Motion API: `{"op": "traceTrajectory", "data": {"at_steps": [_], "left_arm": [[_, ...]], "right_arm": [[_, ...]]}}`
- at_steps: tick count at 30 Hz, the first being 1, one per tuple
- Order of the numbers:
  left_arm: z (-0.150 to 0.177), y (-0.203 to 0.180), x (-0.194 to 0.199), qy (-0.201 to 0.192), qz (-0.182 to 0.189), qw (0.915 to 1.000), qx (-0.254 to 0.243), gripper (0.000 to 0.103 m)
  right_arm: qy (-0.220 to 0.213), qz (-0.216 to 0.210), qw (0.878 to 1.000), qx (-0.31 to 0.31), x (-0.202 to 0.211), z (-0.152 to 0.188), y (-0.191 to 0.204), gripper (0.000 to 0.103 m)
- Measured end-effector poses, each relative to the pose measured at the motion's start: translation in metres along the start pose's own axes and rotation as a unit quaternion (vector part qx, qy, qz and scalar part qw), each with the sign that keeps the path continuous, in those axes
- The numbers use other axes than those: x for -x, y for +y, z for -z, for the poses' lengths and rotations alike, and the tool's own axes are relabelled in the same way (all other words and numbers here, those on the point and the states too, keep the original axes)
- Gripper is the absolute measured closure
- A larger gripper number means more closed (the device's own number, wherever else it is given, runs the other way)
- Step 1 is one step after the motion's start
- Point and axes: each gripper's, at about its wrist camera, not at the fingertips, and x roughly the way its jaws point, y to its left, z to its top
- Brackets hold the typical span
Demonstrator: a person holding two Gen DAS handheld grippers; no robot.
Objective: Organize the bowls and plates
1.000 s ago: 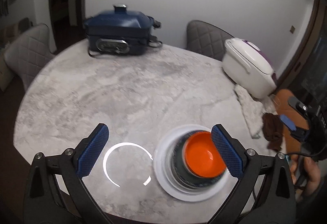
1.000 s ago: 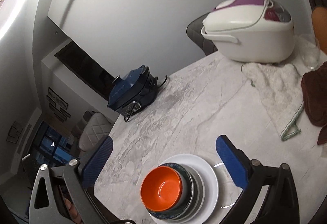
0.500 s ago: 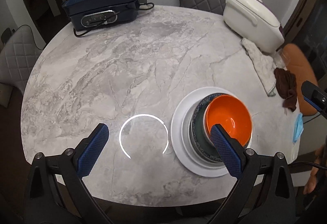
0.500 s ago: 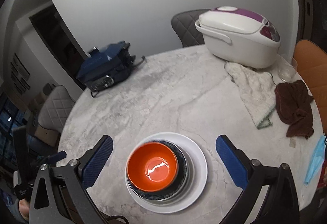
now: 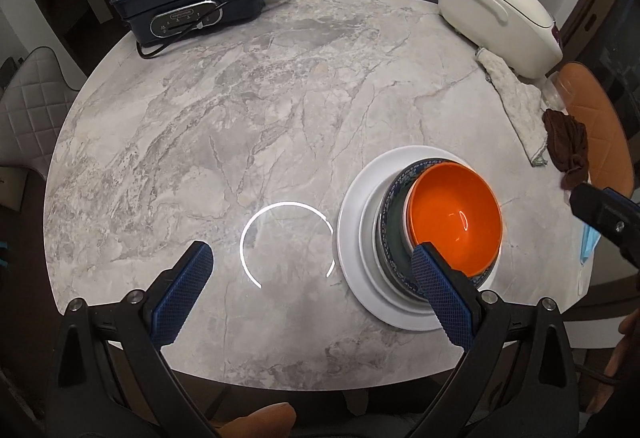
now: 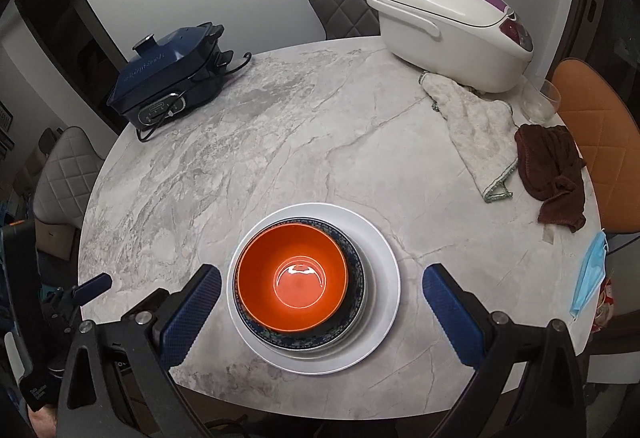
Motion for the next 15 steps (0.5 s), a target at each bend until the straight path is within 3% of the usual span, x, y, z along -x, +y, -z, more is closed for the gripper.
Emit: {"op": "traceTrajectory", "data": {"at_steps": [7, 15], "left_arm": [[-0.013, -0.014, 0.007, 0.002, -0.013, 0.9993, 0.036, 0.003], [-0.014, -0.040, 0.011, -0.001, -0.024, 0.9990, 0.037, 0.003]], "right_arm": [[0.024, 0.000, 0.999, 0.022, -0.013, -0.004, -0.008, 0.000], [0.038, -0.003, 0.999, 0.032, -0.018, -0.006, -0.027, 0.000]]}}
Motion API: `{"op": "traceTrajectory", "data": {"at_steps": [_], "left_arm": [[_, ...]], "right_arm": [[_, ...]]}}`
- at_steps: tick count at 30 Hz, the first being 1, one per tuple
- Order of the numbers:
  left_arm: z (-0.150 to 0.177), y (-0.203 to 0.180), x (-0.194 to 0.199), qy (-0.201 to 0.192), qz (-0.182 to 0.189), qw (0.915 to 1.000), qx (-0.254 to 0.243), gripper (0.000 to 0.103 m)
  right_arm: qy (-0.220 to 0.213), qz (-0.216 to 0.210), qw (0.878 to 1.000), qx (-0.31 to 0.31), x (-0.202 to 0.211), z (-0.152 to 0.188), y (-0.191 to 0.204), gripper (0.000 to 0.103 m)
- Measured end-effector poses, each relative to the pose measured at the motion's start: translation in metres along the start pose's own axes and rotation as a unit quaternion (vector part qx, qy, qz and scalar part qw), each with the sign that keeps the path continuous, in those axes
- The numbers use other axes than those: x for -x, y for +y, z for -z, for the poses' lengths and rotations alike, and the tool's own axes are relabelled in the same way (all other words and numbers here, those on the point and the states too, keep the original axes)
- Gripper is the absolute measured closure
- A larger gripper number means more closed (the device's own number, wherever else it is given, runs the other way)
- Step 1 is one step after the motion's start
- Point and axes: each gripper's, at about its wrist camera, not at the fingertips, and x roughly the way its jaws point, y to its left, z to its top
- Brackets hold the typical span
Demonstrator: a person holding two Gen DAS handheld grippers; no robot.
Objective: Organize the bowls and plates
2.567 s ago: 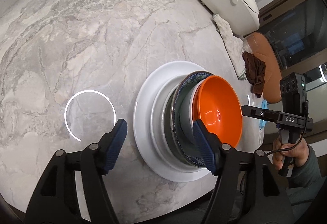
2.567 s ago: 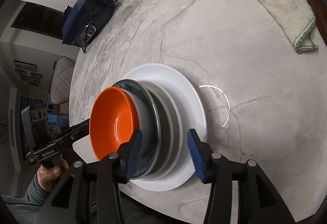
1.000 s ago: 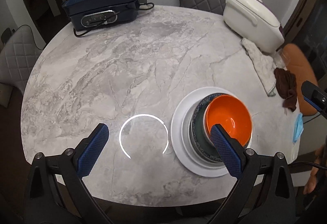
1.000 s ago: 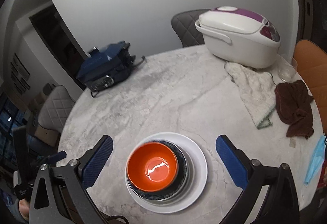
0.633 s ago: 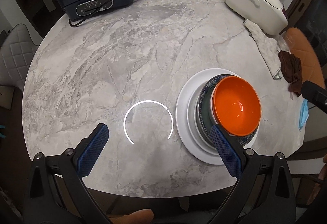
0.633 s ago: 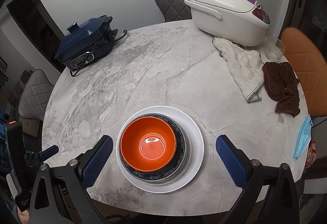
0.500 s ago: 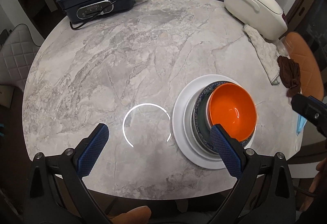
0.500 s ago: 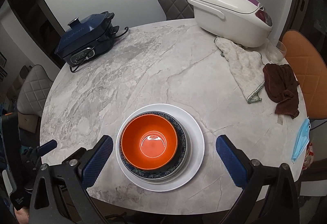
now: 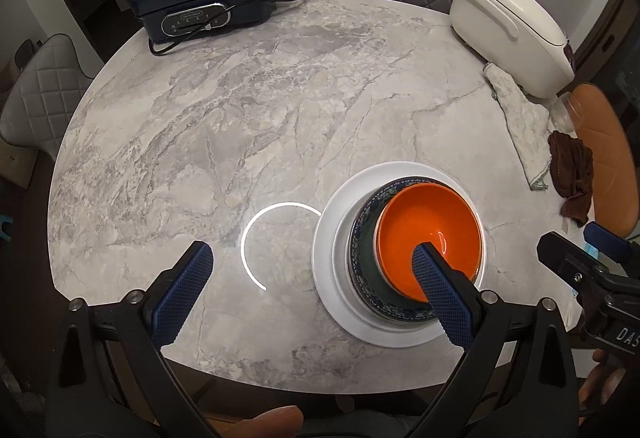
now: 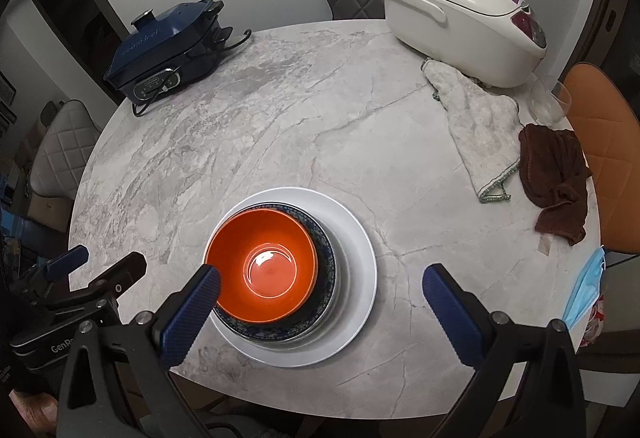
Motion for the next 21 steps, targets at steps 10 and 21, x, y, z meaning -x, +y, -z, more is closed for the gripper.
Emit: {"op": "traceTrajectory", "data": {"at_steps": [10, 21], "left_arm": [[0.001, -0.004, 0.000, 0.000, -0.005, 1.0000, 0.004, 0.003], [-0.003, -0.002, -0.002, 0.000, -0.006, 1.0000, 0.000, 0.003]], "right_arm": [[0.011, 0.009, 1.000, 0.025, -0.006, 0.003, 0.004, 0.000], [0.019, 0.018, 0.999, 0.027, -0.012, 0.001, 0.006, 0.000]]}}
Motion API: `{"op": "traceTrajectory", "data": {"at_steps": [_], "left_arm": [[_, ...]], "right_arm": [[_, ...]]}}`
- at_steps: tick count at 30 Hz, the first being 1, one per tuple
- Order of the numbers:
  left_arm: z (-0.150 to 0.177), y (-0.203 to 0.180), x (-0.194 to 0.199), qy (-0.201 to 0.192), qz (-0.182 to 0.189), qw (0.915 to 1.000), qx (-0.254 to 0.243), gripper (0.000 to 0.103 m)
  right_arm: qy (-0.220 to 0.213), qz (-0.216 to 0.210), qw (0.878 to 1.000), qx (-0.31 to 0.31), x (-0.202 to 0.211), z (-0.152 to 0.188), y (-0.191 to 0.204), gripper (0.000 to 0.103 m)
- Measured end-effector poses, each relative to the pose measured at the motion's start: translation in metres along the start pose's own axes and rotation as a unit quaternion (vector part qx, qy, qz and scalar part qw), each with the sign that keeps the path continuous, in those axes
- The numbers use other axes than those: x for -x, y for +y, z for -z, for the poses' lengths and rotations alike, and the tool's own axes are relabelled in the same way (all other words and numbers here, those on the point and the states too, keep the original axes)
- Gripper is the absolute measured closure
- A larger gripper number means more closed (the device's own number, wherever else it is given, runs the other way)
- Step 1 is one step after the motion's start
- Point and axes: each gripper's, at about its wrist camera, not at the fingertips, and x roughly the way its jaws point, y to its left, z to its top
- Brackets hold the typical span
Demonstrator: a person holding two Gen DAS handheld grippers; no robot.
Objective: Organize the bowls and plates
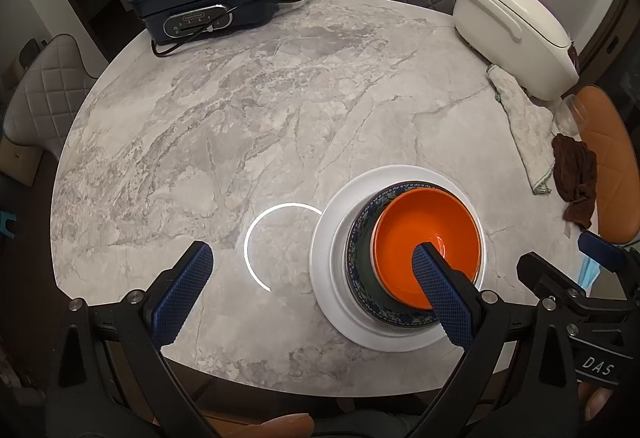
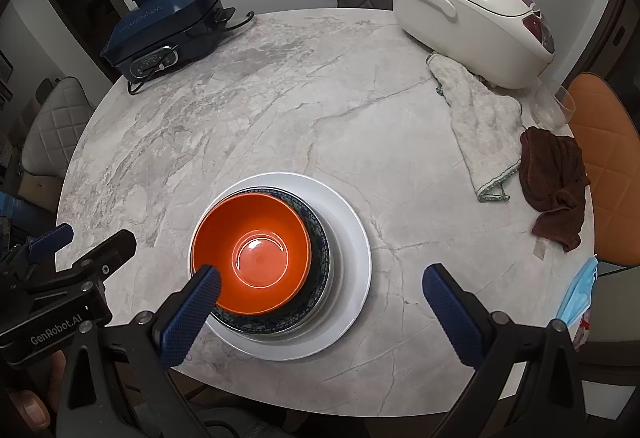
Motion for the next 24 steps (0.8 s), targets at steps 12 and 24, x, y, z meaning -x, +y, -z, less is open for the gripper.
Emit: {"op": "traceTrajectory", "data": {"at_steps": [12, 24], "left_arm": [[-0.0035, -0.0006, -0.0033, 0.002, -0.001, 1.0000, -0.004, 0.003], [-0.0046, -0.0006, -0.0059, 0.003, -0.002, 1.0000, -0.004, 0.003]], "right_arm": [[0.004, 0.006, 1.000, 0.004, -0.0024, -0.0023, 0.0024, 0.000], [0.005, 0.006, 1.000, 0.005, -0.0031, -0.0030, 0.0037, 0.000]]}}
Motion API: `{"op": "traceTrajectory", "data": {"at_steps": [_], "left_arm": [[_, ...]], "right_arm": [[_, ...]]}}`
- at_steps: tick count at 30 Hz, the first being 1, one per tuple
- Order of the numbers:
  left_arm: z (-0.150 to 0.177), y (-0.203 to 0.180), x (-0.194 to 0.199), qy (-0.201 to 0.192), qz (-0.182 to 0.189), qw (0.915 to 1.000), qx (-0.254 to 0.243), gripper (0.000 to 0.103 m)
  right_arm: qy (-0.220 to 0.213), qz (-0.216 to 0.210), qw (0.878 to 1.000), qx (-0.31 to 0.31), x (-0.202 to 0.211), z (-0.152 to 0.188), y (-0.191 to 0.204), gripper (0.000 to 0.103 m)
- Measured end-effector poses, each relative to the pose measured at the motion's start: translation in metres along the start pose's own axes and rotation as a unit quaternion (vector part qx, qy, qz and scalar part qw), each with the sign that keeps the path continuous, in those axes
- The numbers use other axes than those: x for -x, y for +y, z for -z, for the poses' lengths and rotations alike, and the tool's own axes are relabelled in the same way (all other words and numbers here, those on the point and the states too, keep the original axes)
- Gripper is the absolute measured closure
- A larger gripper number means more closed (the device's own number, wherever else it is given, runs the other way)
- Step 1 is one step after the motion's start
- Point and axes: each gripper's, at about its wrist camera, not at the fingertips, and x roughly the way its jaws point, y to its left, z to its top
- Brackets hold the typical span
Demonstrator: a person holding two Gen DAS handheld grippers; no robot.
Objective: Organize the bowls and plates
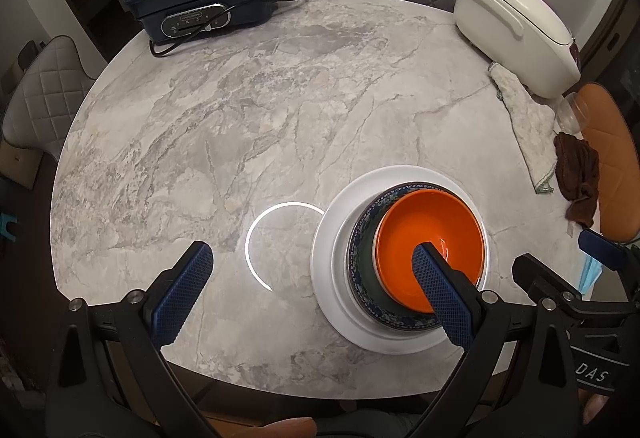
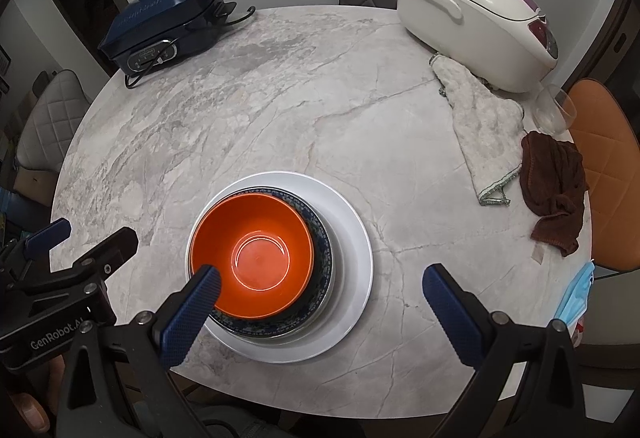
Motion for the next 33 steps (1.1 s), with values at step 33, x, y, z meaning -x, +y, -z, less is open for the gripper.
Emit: {"op": "traceTrajectory", "data": {"at_steps": [33], "left_arm": [[0.0056, 0.0011, -0.0015, 0.001, 0.003, 1.0000, 0.004, 0.003]], "right_arm": [[0.002, 0.001, 1.000, 0.002, -0.0016, -0.0009, 0.0020, 0.000]]}}
